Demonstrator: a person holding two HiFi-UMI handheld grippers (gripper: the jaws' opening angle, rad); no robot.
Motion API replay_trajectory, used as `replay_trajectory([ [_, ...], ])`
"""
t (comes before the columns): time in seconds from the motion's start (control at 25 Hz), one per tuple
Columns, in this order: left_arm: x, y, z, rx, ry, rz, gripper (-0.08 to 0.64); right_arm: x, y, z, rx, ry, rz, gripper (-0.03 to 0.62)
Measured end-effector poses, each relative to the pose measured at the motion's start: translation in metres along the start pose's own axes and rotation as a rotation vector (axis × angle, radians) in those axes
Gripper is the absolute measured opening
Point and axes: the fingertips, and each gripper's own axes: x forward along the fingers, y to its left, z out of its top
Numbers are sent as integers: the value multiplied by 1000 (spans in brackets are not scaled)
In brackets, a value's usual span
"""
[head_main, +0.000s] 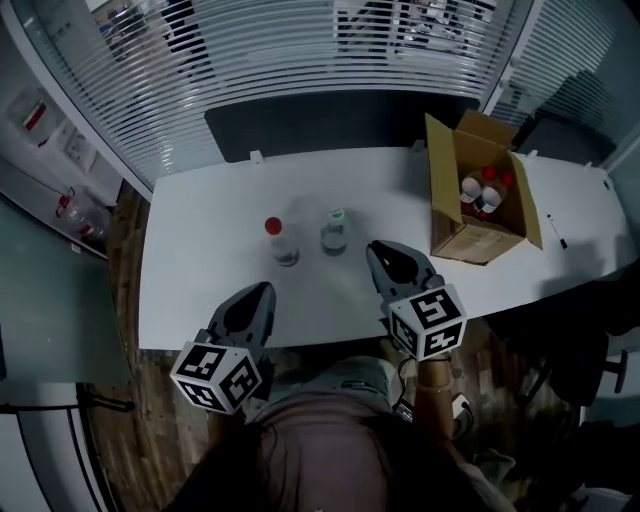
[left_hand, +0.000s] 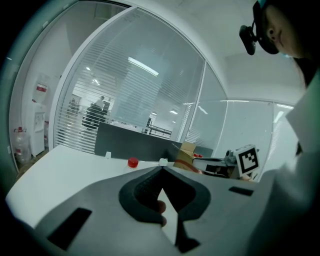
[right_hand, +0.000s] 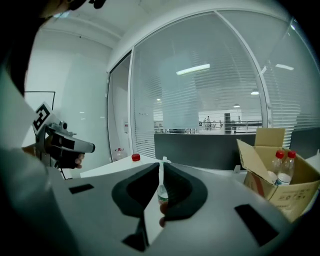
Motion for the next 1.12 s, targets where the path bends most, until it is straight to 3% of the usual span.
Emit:
replay_trajectory([
  [0.2,-1,-7,-1,0,-4,-41,8,-25,3,5,47,-41,-34,40],
  [1.12,3,-33,-8,64,33,-161,8,-79,17,5,40,-56,-172,25],
])
